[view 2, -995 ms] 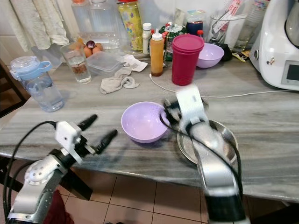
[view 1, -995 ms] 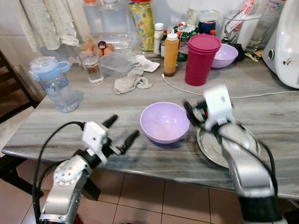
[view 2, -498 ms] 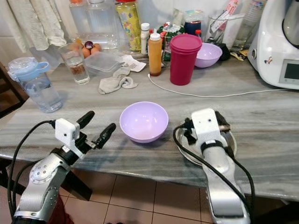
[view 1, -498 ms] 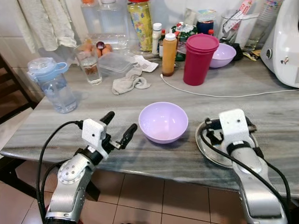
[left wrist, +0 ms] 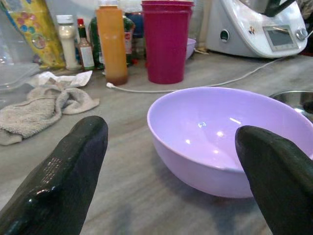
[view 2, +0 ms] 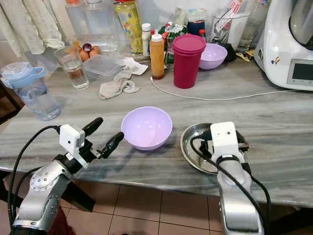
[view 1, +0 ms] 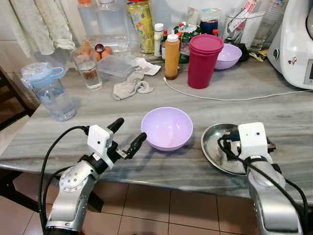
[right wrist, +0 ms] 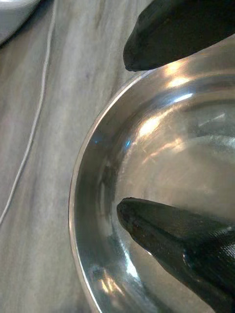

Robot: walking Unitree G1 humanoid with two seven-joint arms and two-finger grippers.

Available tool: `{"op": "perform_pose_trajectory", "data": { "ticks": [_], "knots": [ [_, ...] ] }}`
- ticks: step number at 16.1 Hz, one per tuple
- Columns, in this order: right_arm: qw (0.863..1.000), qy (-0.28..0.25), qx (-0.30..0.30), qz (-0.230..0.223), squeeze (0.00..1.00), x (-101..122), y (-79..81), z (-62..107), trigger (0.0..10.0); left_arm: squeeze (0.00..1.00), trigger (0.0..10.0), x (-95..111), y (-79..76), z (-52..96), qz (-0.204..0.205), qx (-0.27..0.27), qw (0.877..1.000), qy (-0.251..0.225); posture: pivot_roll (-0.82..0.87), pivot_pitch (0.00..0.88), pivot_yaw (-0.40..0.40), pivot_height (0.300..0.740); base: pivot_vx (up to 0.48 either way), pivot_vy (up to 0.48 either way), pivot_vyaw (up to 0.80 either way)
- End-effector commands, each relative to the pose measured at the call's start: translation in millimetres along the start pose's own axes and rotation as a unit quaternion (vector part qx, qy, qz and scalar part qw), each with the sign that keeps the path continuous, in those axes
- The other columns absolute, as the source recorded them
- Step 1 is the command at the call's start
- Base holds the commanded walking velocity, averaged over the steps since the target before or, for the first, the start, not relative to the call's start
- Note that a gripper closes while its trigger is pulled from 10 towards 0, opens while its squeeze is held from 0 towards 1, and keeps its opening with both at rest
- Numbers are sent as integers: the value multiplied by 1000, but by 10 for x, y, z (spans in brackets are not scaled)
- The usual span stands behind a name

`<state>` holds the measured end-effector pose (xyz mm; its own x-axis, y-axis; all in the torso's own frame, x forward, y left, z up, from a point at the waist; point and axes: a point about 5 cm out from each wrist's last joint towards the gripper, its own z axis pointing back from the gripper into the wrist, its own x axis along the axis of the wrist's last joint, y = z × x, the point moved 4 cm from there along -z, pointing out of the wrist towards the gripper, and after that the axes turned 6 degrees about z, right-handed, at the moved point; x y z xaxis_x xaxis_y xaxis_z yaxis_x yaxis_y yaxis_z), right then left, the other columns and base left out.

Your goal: Setting the table

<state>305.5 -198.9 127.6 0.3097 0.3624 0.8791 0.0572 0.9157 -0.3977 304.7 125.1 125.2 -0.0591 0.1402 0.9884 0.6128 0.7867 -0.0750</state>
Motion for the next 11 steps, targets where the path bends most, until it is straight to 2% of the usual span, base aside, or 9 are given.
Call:
{"op": "perform_pose_trajectory", "data": {
  "ticks": [1,4,5,6,11],
  "knots": [
    [1000,16,13,-14,455,-35,19,-36,10000,0,10000,12,38,33,-2,-1,1000,4,-265,103,77,740,0,0,0],
    [998,36,37,-32,388,-95,87,-51,10000,0,10000,13,44,41,-3,0,1000,4,-259,104,76,740,0,0,0],
    [996,50,64,-45,282,-140,174,-48,10000,0,10000,4,28,49,-3,-4,1000,6,-258,105,75,740,0,0,0],
    [994,55,76,-55,239,-154,224,-43,10000,0,10000,-3,21,53,-6,-6,1000,9,-258,105,76,740,0,0,0],
    [990,59,113,-62,176,-152,377,-13,10000,0,10000,5,30,64,-8,-12,1000,11,-257,108,79,740,0,0,0]
  ]
}}
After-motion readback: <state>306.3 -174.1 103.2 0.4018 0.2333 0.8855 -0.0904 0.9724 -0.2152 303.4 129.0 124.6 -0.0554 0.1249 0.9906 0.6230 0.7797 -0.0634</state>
